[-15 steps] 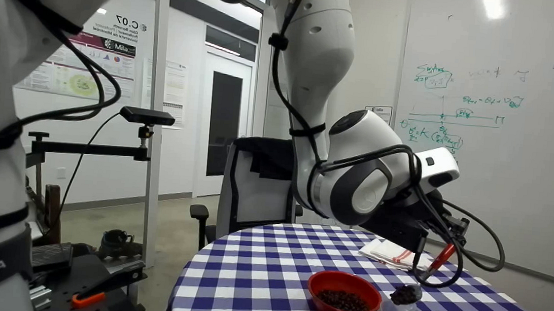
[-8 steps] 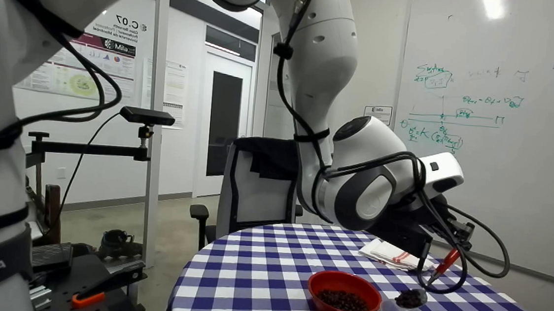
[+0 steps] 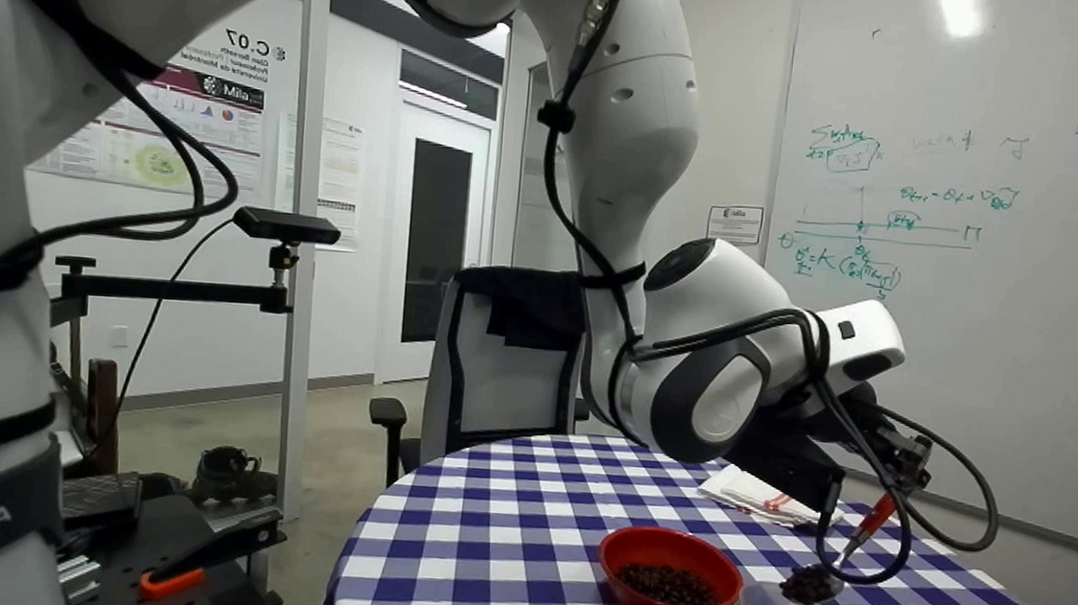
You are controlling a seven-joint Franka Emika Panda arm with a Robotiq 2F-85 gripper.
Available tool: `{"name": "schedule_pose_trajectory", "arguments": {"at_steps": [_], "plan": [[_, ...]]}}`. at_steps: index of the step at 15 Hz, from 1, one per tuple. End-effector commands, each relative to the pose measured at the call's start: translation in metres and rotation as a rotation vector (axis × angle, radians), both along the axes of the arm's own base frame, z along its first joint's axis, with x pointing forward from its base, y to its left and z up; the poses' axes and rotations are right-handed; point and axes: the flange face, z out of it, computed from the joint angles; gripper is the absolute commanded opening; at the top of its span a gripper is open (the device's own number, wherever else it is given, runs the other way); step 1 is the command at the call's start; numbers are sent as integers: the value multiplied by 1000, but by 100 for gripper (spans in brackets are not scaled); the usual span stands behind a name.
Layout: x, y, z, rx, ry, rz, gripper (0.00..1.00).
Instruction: Pick up the spoon from the table and scoop some of the contents in the bowl and put the scooped contents in the jar
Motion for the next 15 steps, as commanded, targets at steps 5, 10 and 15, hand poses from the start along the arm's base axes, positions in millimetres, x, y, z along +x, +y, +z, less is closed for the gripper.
{"name": "schedule_pose_trajectory", "arguments": {"at_steps": [5, 10, 15], "plan": [[-7, 1, 1, -22, -75, -37, 5], [-14, 6, 1, -37, -108, -45, 5], [-22, 14, 6, -43, -158, -44, 5]]}}
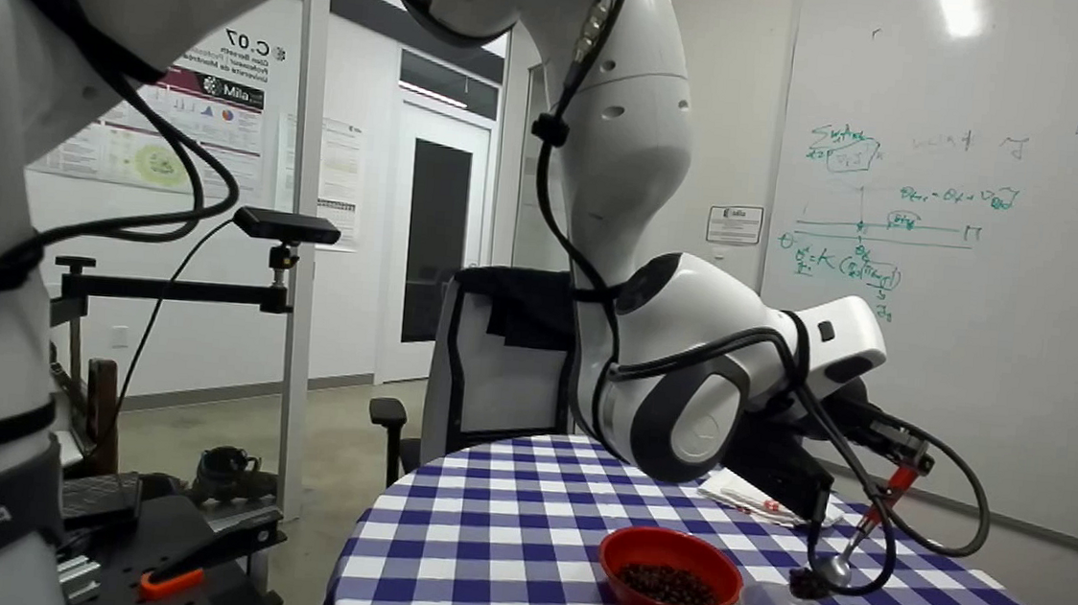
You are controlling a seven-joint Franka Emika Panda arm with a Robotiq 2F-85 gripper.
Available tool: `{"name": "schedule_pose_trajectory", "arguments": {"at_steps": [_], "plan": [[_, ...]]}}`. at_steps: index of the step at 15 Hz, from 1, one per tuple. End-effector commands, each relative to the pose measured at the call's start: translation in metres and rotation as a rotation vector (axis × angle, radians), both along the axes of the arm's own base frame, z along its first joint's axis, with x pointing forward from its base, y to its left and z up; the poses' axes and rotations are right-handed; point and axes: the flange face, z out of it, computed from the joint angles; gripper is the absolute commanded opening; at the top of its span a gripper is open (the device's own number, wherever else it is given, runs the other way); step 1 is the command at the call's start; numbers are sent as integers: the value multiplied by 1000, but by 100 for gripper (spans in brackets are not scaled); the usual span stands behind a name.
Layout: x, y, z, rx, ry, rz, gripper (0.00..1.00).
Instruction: Pick up the spoon from the table and scoop some of the contents in the bowl and put the scooped contents in the jar
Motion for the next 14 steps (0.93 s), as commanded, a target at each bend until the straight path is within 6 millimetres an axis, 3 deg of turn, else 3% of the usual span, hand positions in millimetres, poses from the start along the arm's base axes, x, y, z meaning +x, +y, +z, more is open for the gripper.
{"name": "schedule_pose_trajectory", "arguments": {"at_steps": [1, 14], "plan": [[-8, 8, 7, 1, -54, -15, 5], [-21, 10, 16, -28, -156, -48, 5]]}}
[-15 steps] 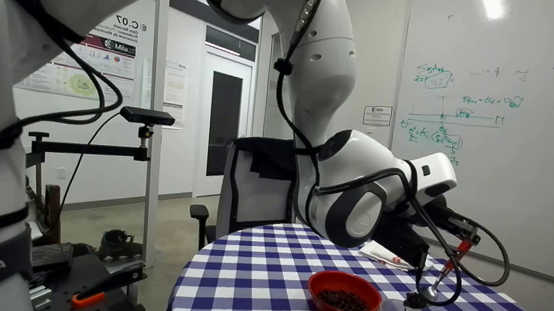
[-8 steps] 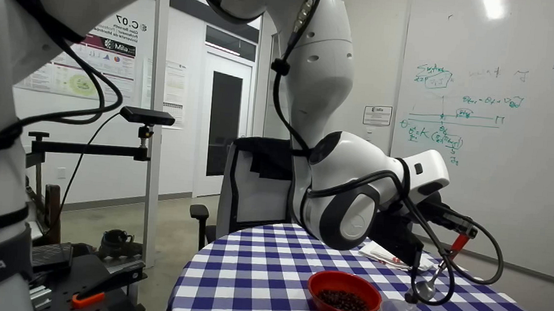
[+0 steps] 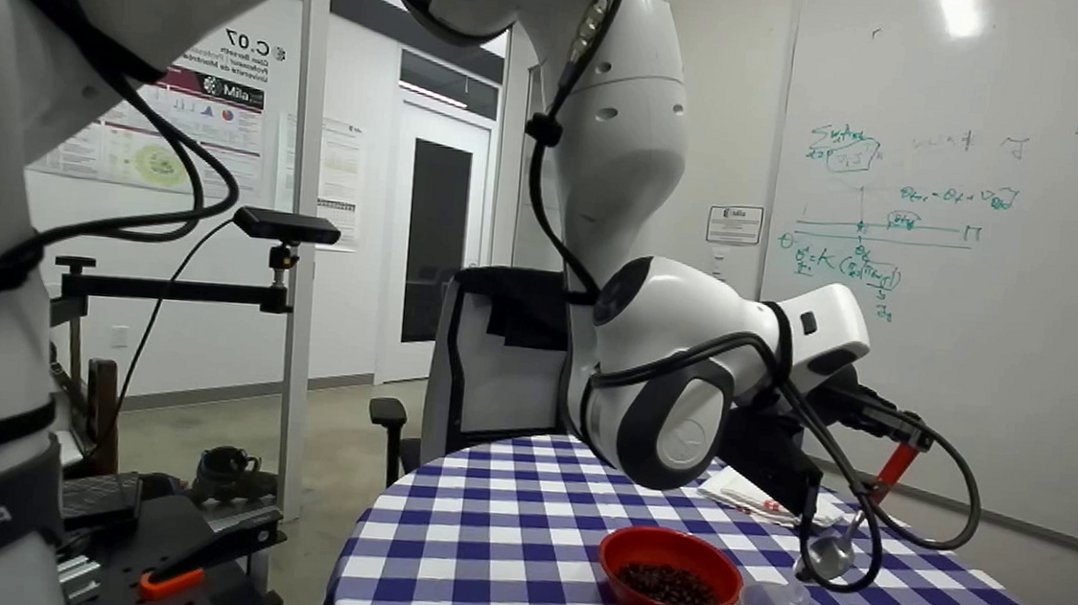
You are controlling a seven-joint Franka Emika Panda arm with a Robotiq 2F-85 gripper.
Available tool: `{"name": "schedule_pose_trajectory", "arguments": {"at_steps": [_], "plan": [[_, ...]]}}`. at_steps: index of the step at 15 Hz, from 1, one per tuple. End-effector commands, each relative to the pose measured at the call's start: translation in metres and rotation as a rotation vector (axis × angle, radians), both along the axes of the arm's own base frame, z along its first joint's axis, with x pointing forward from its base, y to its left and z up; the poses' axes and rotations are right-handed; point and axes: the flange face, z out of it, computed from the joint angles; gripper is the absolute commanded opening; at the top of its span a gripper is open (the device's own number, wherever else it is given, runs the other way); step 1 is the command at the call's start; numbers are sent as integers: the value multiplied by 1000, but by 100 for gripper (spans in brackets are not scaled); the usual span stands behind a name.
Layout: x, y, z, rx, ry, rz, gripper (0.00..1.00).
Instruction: Pick up the spoon from the table and scoop some of the contents in the bowl and put the scooped contents in the jar
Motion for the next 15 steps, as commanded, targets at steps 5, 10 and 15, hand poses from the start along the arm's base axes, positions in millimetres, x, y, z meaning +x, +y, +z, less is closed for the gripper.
{"name": "schedule_pose_trajectory", "arguments": {"at_steps": [5, 10, 15], "plan": [[-13, 4, 9, -18, -69, -40, 5], [-12, 9, 7, 18, -12, -3, 5], [5, 18, 9, 62, 114, 63, 5]]}}
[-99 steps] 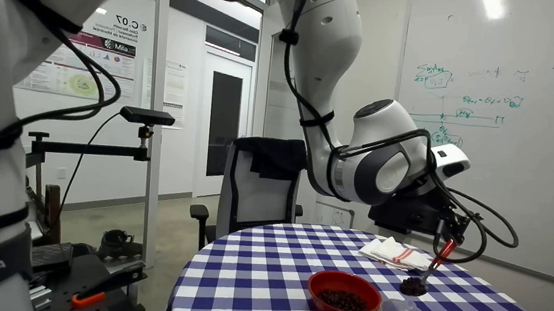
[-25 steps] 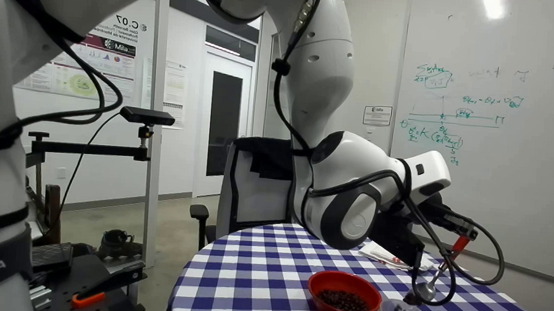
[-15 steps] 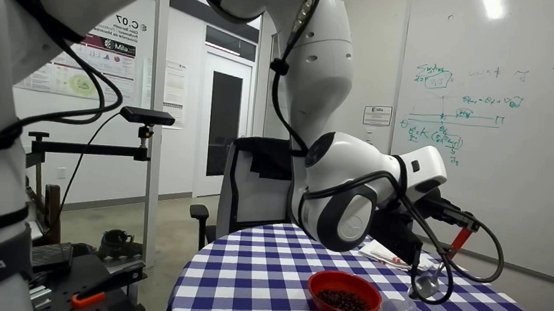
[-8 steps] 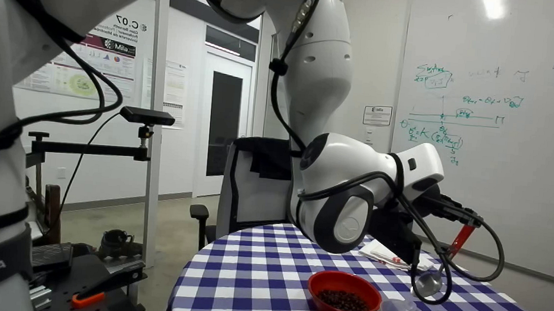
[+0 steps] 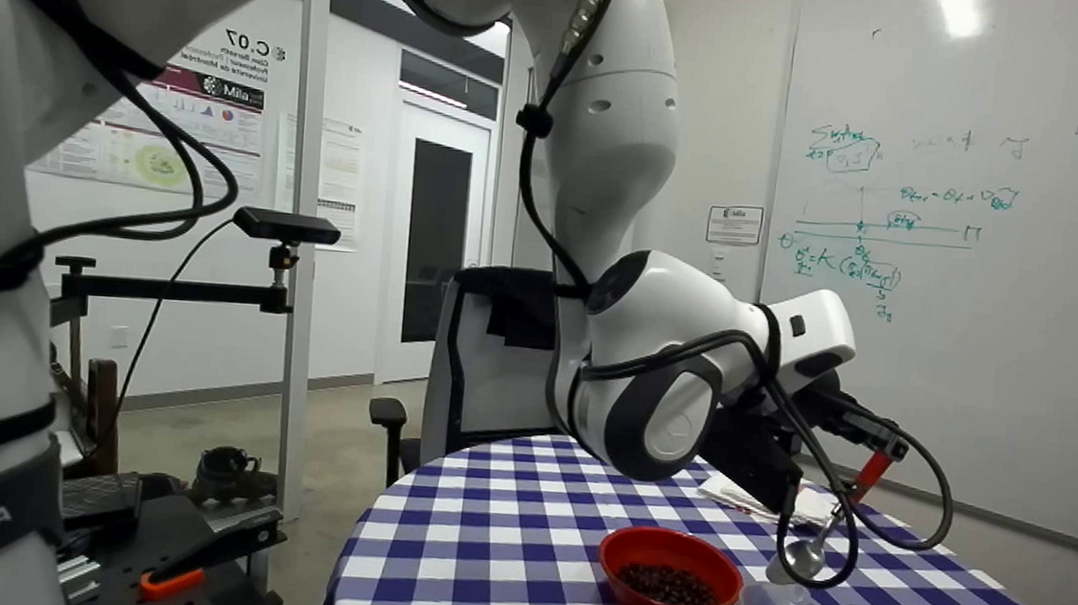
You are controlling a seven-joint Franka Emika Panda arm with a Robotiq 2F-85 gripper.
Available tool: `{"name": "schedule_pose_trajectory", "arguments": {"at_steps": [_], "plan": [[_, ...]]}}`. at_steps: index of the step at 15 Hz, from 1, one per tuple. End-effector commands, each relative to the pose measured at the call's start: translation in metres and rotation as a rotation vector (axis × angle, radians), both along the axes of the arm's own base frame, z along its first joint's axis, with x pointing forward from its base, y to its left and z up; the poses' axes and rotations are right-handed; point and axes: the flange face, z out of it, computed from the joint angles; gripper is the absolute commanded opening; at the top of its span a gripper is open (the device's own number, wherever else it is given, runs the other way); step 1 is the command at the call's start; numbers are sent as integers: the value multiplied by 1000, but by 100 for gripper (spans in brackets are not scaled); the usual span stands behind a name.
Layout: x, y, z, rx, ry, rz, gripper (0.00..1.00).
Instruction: Pick up the spoon from the table and scoop some of the contents in the bowl and put the scooped contents in the jar
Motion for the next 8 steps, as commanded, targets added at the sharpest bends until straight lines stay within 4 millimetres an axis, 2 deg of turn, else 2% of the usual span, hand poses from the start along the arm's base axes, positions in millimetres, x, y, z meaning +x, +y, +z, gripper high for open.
{"name": "schedule_pose_trajectory", "arguments": {"at_steps": [1, 5, 8], "plan": [[9, 6, 18, 18, 77, 39, 5], [23, 12, 26, 14, 203, 74, 5], [33, 28, 23, 51, 314, 132, 5]]}}
